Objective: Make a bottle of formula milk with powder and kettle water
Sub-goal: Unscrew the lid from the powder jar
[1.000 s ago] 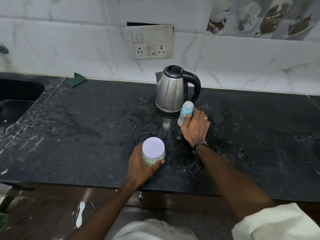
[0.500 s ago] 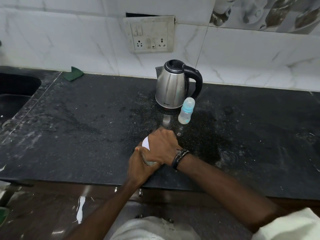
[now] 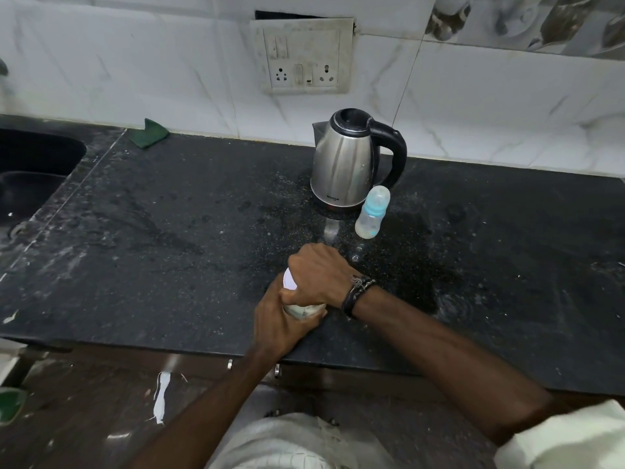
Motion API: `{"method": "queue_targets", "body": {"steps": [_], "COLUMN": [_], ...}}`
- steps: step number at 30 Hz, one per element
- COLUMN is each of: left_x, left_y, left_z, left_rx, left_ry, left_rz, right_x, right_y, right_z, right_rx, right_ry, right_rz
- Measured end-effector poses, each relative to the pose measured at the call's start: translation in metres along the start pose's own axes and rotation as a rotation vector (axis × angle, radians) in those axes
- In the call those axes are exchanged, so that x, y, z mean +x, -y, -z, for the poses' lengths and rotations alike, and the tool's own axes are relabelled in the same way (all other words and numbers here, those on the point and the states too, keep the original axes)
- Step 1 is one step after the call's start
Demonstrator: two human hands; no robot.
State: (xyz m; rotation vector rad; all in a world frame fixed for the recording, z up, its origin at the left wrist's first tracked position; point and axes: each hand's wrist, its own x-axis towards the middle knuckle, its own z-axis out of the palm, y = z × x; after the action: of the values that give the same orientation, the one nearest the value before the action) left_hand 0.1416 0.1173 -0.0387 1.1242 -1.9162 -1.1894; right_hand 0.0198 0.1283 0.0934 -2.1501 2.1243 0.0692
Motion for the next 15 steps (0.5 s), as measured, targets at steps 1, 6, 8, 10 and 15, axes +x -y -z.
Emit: {"method": "queue_targets", "body": {"steps": [1, 6, 8, 10, 15], "left_x": [-0.0004, -0.0021, -0.0017, -0.0012, -0.0015], "left_y": [-0.0001, 0.0, 0.0017, 0.0032, 0.007], "left_z": [-0.0007, -0.0024, -0.0028, -0.0027, -0.0007], "left_rx": [0.003, 0.005, 0.01, 0.023, 0.041], "left_ry": [-0.007, -0.034, -0.024, -0.013, -0.008], "left_rz": [0.0, -0.004, -0.008, -0.013, -0.021], "right_x": [0.0002, -0.001, -0.0009, -0.0013, -0.0039], "right_y": [-0.0004, 0.0002, -0.0006, -0.001, -0.0052], "right_z": [0.0003, 0.0032, 0.0044, 0.0065, 0.0057], "right_rx": [0.002, -0.05, -0.075, -0.113, -0.247], "right_ry": [0.0, 0.007, 0.024, 0.052, 0.116], "right_rz": [0.016, 0.077, 0.106, 0.152, 0.242]}}
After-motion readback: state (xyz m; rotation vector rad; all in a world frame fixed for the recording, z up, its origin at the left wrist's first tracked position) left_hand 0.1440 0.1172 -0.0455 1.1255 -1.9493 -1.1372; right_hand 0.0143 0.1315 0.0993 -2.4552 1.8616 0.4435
